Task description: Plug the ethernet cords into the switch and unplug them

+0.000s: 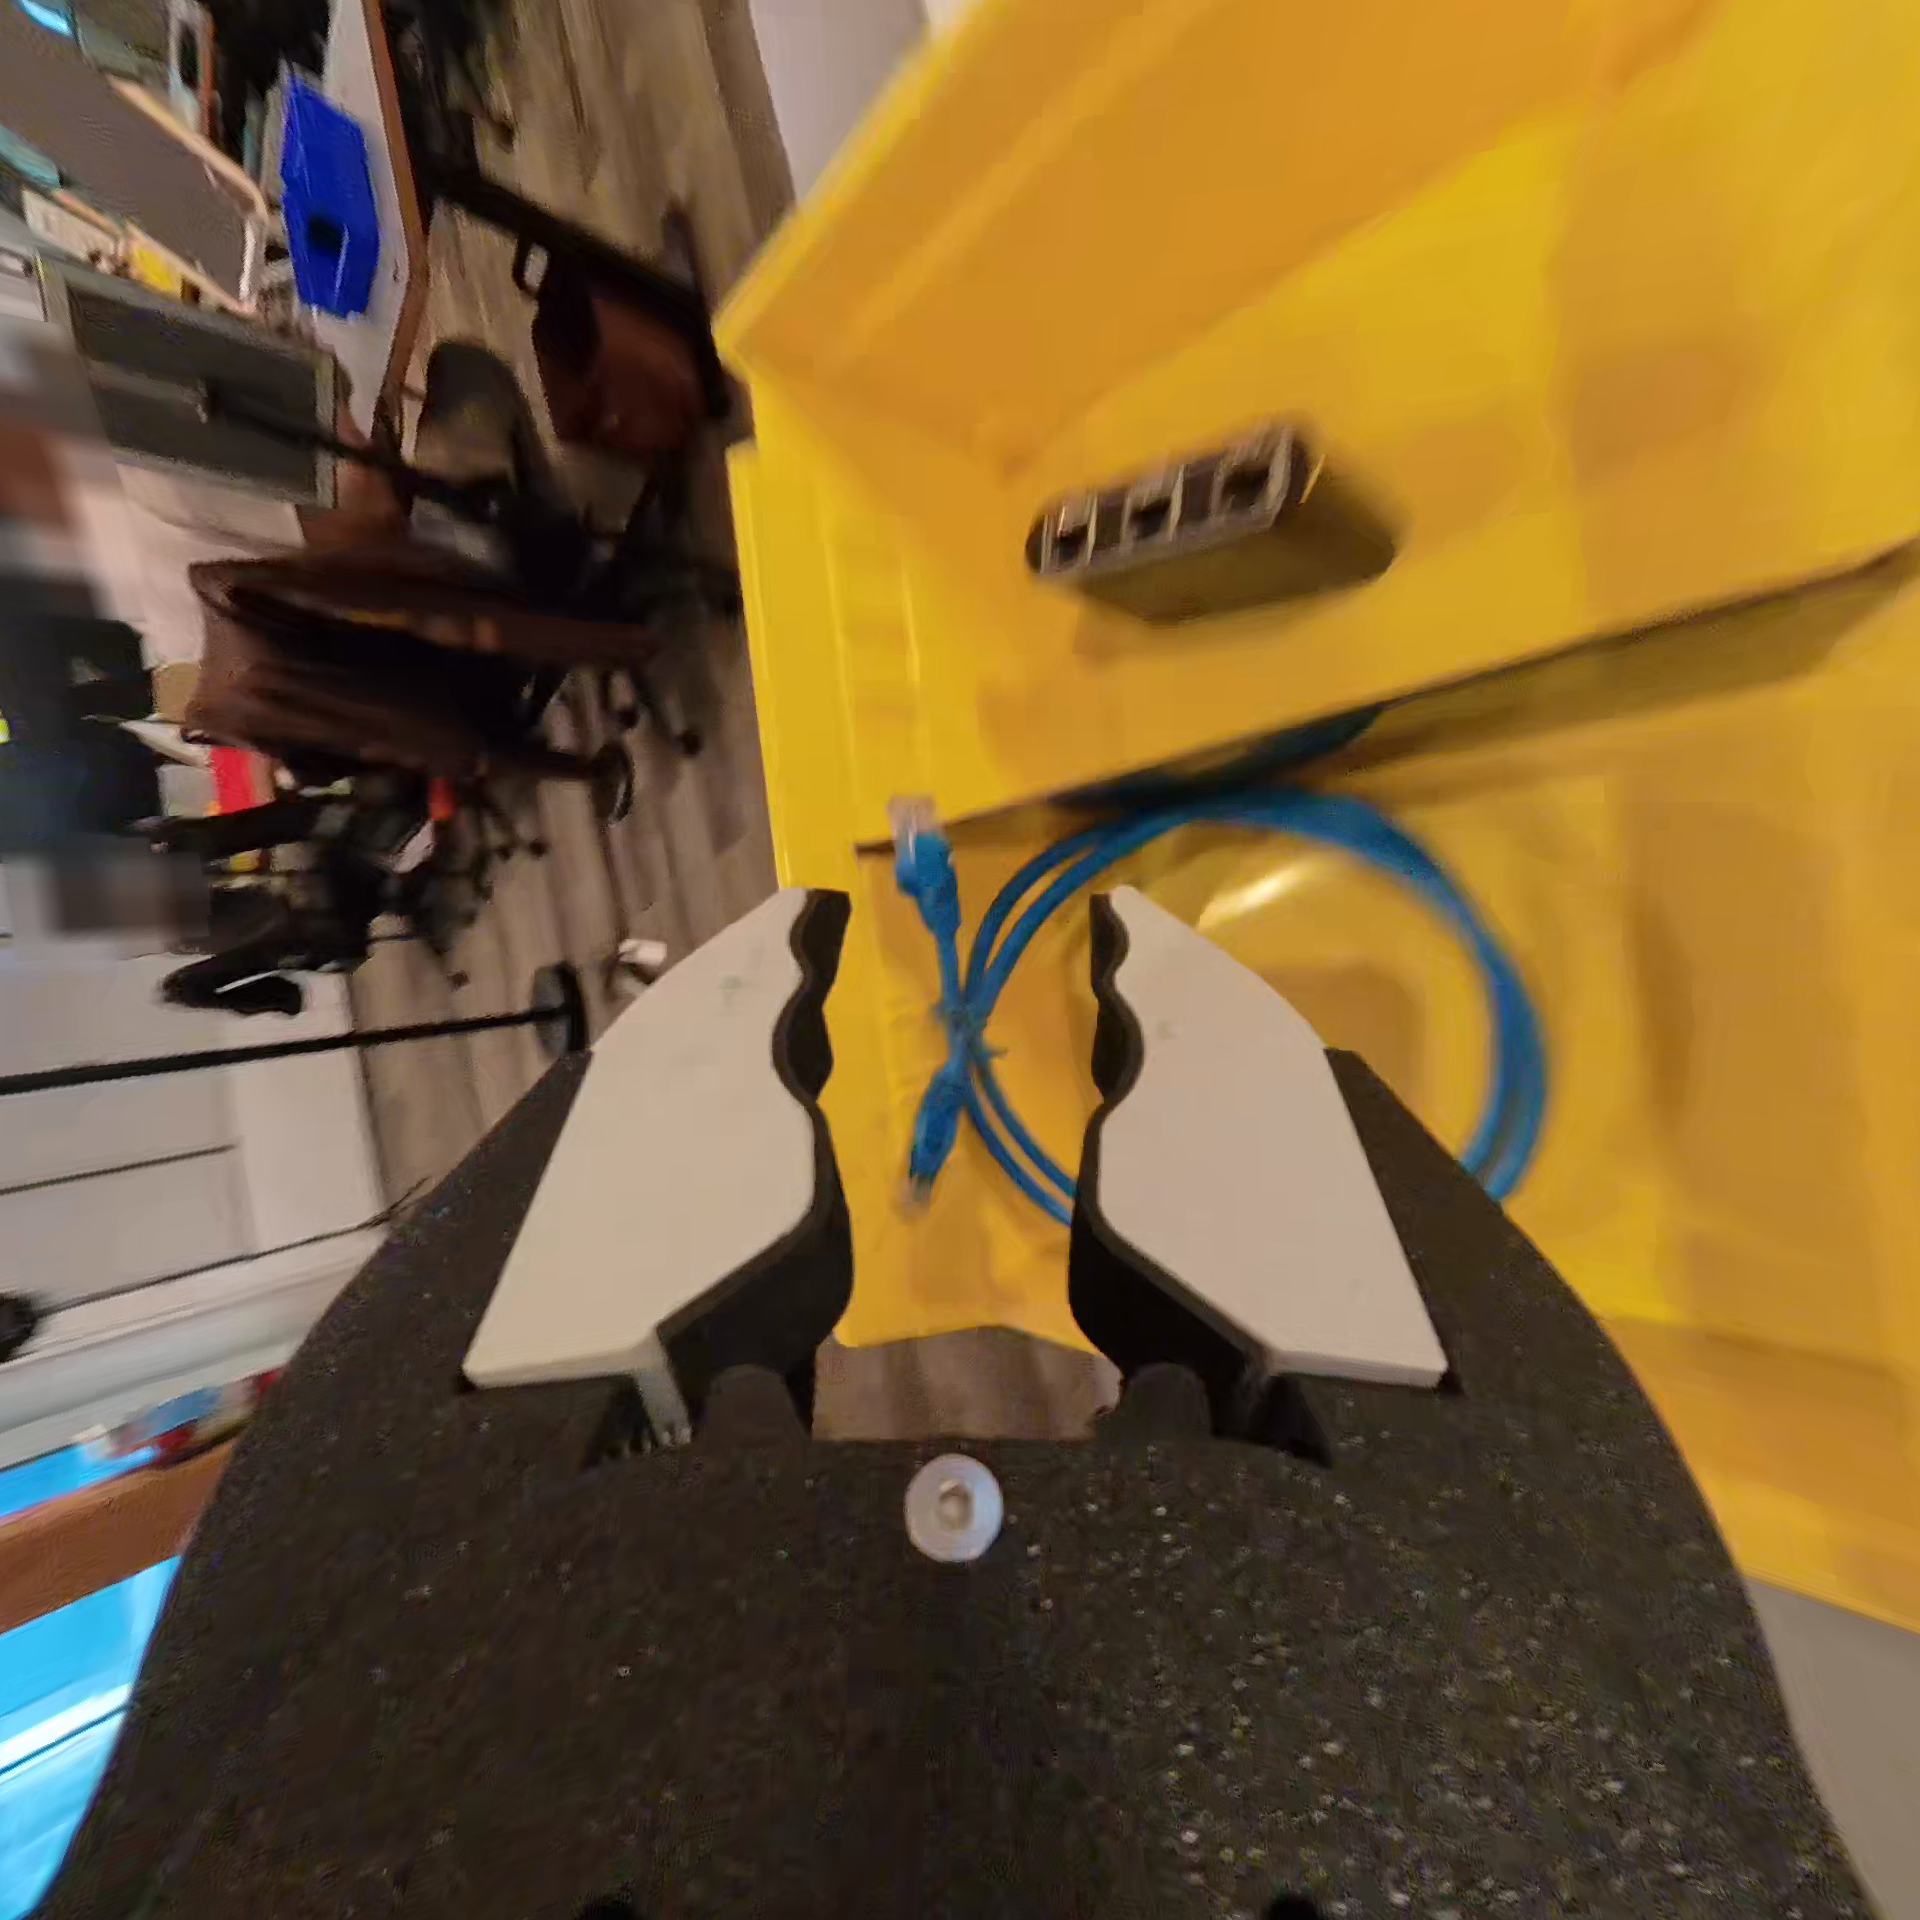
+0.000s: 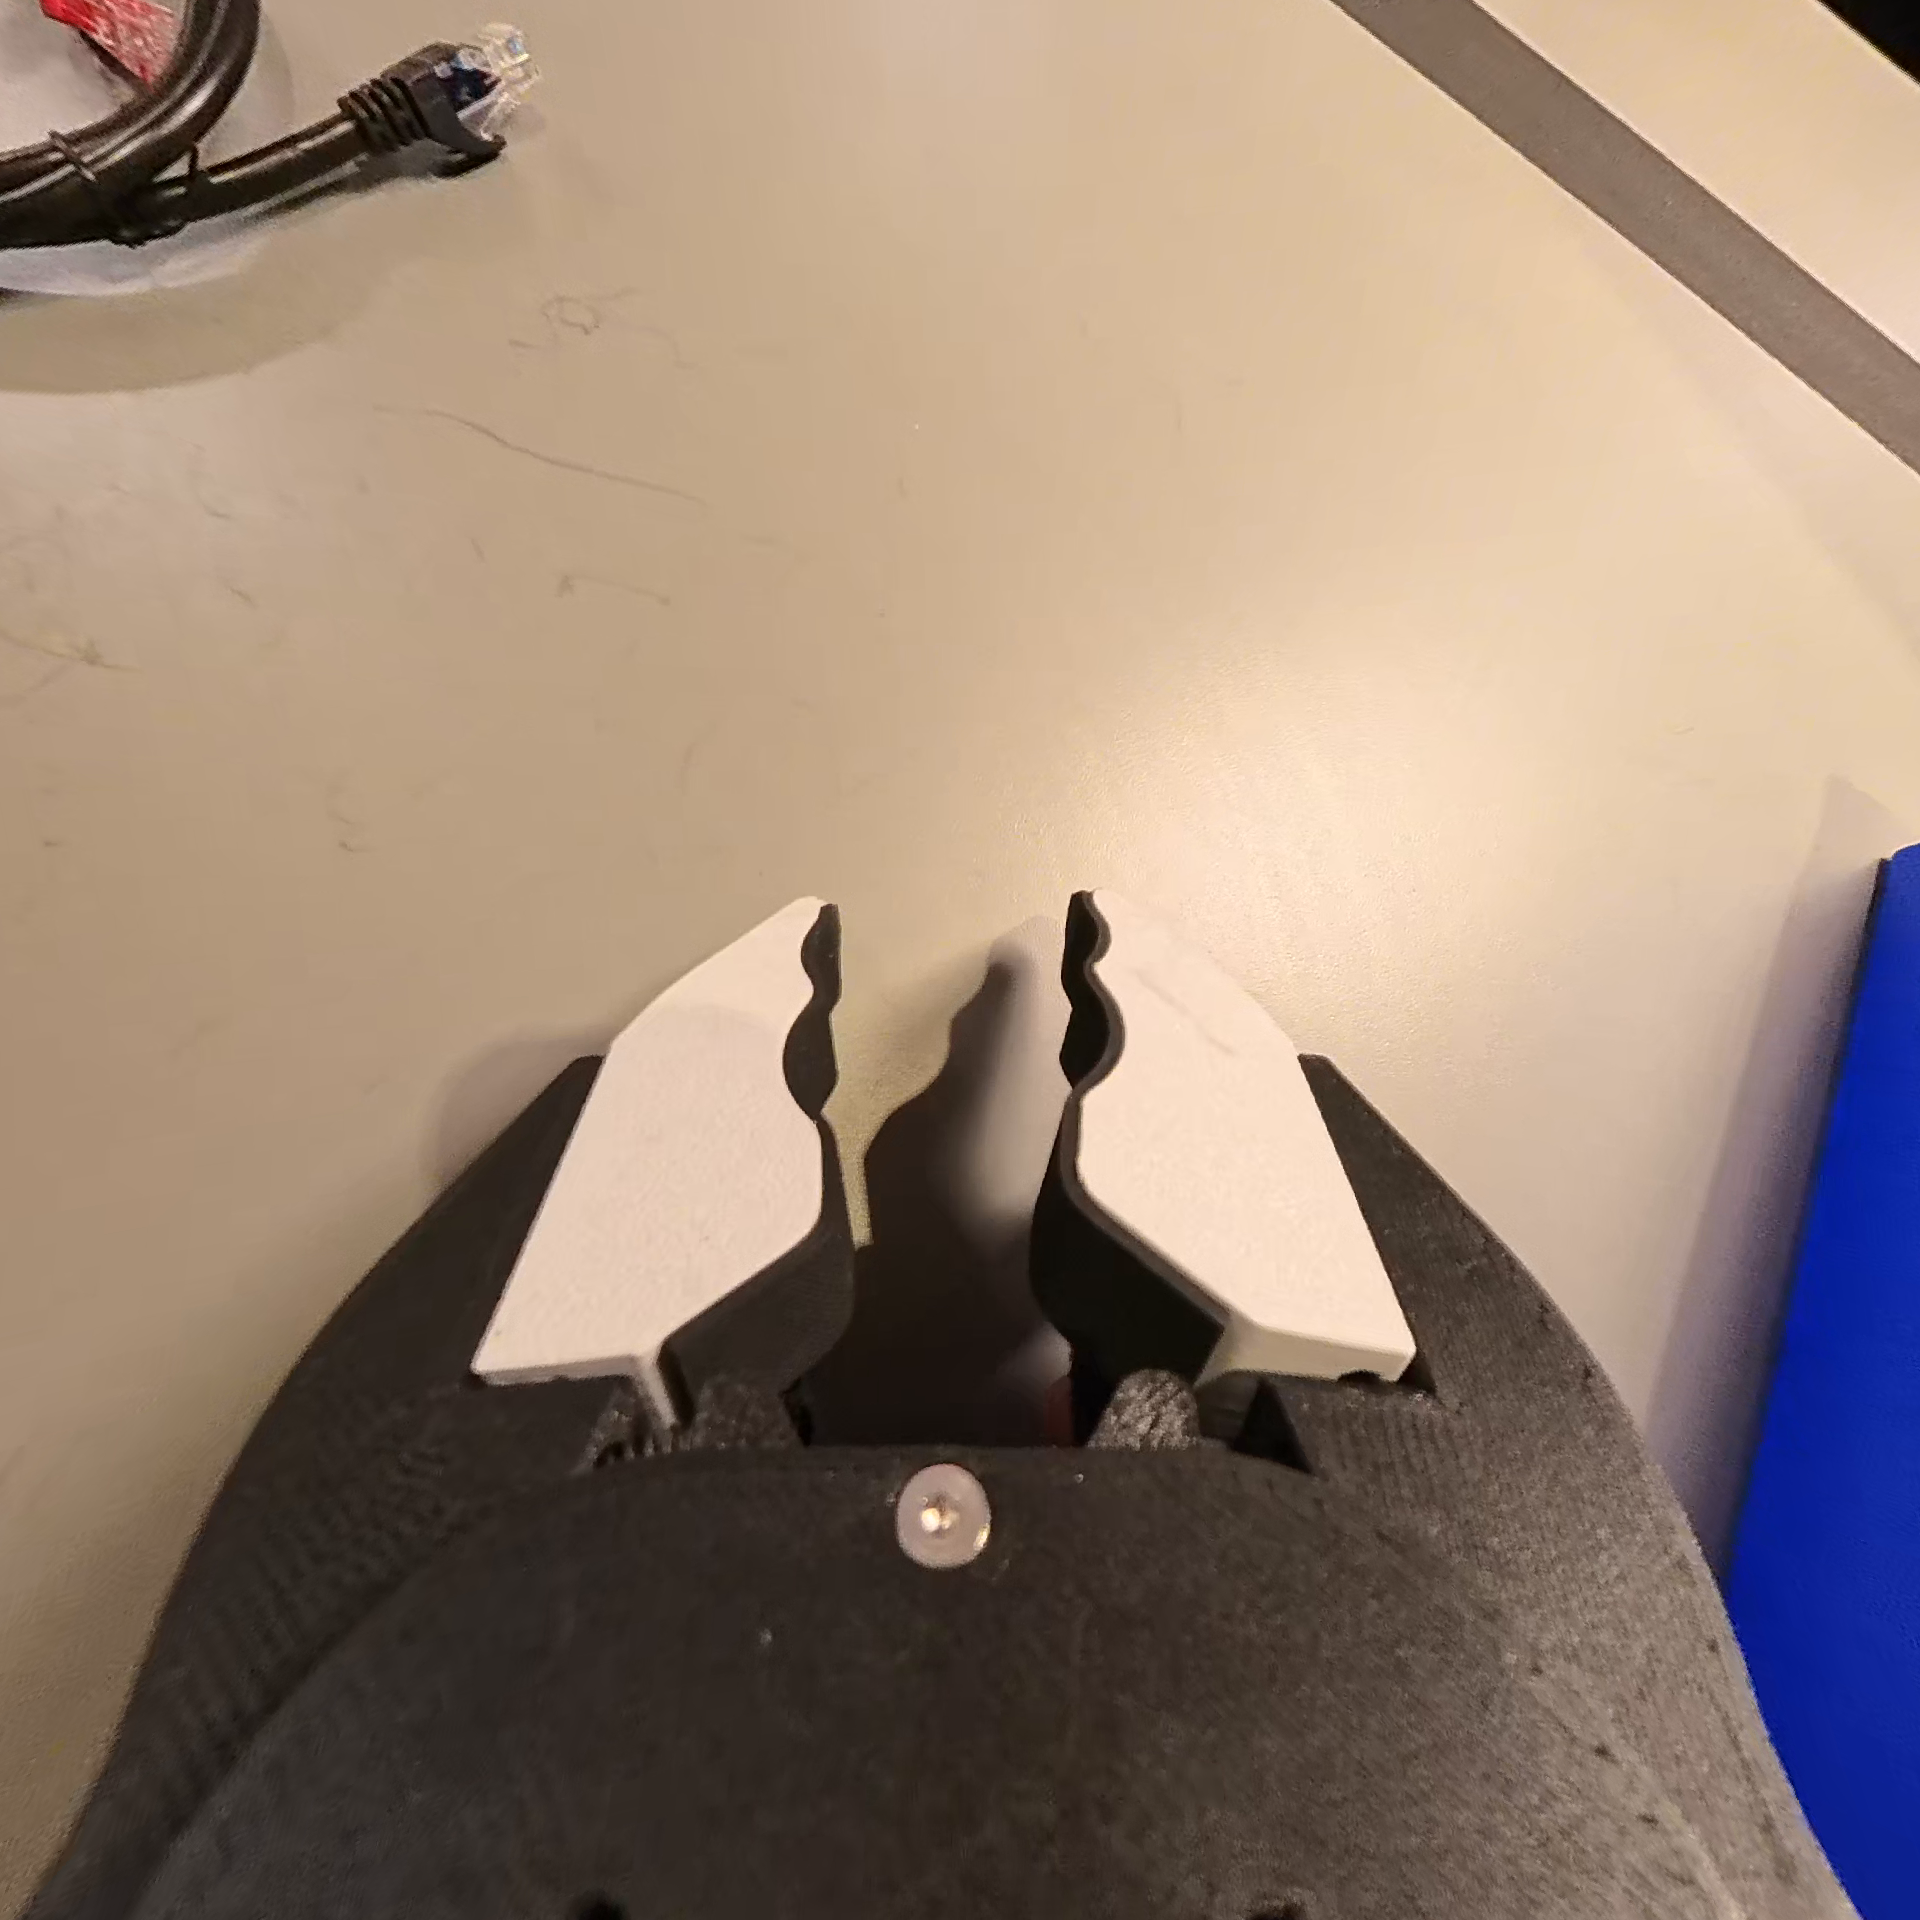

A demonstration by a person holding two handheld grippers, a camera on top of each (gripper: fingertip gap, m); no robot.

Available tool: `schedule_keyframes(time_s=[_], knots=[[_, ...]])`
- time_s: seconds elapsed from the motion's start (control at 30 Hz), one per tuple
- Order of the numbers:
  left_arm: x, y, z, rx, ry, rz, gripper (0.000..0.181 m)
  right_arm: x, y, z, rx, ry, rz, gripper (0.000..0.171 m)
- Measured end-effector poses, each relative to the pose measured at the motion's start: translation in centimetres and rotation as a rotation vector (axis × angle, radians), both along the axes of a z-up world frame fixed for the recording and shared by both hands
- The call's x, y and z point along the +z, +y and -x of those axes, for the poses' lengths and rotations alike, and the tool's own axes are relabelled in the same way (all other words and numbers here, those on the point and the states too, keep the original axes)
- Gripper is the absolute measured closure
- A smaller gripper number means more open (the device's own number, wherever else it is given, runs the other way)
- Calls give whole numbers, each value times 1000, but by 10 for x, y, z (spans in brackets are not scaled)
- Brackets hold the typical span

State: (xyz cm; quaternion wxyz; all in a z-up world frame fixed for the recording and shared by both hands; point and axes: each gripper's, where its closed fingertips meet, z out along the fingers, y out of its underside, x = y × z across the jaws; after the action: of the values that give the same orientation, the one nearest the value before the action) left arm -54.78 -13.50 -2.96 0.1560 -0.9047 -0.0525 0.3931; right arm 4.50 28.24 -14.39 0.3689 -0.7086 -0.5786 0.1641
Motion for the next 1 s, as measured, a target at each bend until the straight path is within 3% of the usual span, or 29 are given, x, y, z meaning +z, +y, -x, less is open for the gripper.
schedule_keyframes(time_s=[0.03, 0.2, 0.4, 0.63, 0.73, 0.87, 1.0], knots=[[-14, -11, 11, 9, 14, 68, 131, 0, 0, 0, 0, 0, 2, 130], [-57, -20, 32, -19, 118, 236, 128, 0, 1, 0, -3, 0, 10, 129], [-57, -32, 66, 88, 366, 341, 128, -1, 0, 0, 0, 0, 10, 129], [-46, -35, 68, 112, 480, 297, 163, -1, -1, 0, 7, 0, 9, 130], [-15, -35, 57, 135, 515, 177, 164, 0, -2, 0, 14, 0, 5, 130], [63, -33, 32, 149, 629, 7, 164, -1, -3, 1, 19, 0, 12, 130], [130, 8, -25, -11, 649, -130, 164, -1, -4, 1, 25, 0, 9, 130]])
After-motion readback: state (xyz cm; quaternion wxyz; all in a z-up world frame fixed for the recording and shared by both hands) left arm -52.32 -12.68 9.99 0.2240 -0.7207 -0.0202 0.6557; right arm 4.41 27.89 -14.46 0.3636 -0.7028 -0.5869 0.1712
